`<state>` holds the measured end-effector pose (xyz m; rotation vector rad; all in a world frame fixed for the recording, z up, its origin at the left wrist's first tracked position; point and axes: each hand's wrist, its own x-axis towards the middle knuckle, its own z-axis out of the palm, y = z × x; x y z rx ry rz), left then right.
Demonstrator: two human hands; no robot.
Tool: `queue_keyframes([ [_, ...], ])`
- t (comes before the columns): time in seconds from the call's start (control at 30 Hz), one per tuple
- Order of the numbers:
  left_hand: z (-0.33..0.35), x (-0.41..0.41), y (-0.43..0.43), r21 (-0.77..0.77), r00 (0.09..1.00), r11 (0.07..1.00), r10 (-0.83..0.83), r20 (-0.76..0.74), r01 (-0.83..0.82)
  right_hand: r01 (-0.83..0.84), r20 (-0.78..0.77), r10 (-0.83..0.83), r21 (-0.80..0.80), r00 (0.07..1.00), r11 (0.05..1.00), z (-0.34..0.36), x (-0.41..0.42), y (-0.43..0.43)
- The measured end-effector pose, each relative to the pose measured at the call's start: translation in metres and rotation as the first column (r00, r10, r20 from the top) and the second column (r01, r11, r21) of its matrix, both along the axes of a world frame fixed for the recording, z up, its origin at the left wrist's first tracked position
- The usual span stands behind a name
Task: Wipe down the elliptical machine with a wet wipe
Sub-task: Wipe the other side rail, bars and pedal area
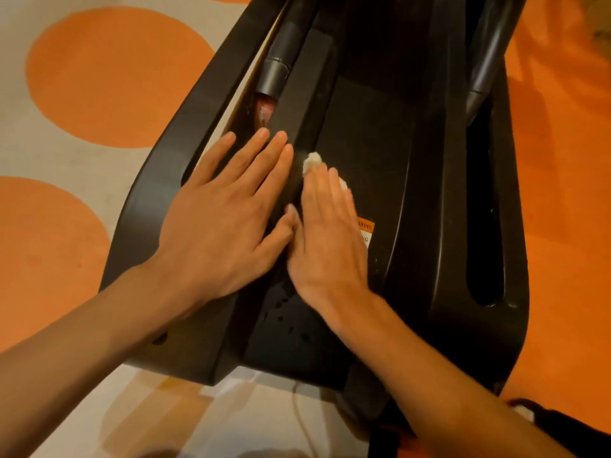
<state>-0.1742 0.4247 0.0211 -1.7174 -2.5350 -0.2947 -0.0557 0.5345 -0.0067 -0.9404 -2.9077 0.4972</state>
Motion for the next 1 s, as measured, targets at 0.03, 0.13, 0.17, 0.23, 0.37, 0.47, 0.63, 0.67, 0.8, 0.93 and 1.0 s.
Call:
queue_keyframes([
  [0.03, 0.000, 0.000, -0.001, 0.003, 1.000, 1.000, -0.004, 0.001, 0.004, -0.062, 0.034, 0.062, -0.009, 0.997, 0.998, 0.001, 0.023, -0.024],
  [0.13, 0.000, -0.002, -0.002, 0.008, 1.000, 1.000, -0.006, -0.002, 0.006, -0.105, 0.106, 0.092, 0.117, 0.990, 0.988, 0.002, 0.068, -0.027],
  [0.17, 0.000, -0.003, -0.002, 0.011, 1.000, 1.000, -0.006, -0.004, 0.006, -0.028, 0.082, 0.015, 0.156, 0.997, 0.987, 0.000, 0.057, -0.005],
  [0.23, 0.000, -0.002, 0.000, 0.012, 1.000, 1.000, -0.009, -0.001, 0.009, 0.197, 0.009, -0.199, 0.105, 0.980, 0.975, 0.006, 0.009, 0.043],
  [0.37, 0.001, 0.001, -0.001, 0.003, 1.000, 1.000, 0.010, -0.001, -0.010, 0.160, 0.044, -0.168, 0.146, 0.985, 0.976, -0.010, 0.012, 0.005],
  [0.47, 0.002, -0.001, -0.001, 0.003, 1.000, 1.000, -0.005, 0.007, 0.004, 0.140, 0.146, -0.155, 0.109, 0.977, 0.984, -0.022, 0.101, -0.094],
  [0.63, -0.001, -0.003, -0.001, 0.009, 1.000, 1.000, -0.009, -0.004, 0.009, 0.330, 0.165, -0.345, 0.108, 0.924, 0.938, -0.018, 0.057, -0.046],
  [0.67, -0.001, -0.003, -0.001, 0.008, 1.000, 1.000, -0.009, -0.003, 0.009, 0.356, 0.140, -0.370, 0.114, 0.918, 0.927, -0.012, 0.039, -0.025],
  [0.8, 0.000, -0.002, -0.001, 0.000, 1.000, 1.000, -0.004, -0.013, 0.004, 0.380, 0.119, -0.397, 0.148, 0.910, 0.913, -0.024, 0.061, -0.056],
  [0.93, -0.001, -0.003, -0.001, 0.017, 1.000, 1.000, -0.009, -0.023, 0.010, 0.281, 0.157, -0.288, 0.066, 0.945, 0.957, -0.048, 0.126, -0.141],
  [1.0, -0.001, -0.003, -0.003, 0.000, 0.999, 1.000, -0.023, -0.045, 0.023, 0.308, 0.150, -0.314, 0.061, 0.938, 0.949, -0.044, 0.106, -0.113],
])
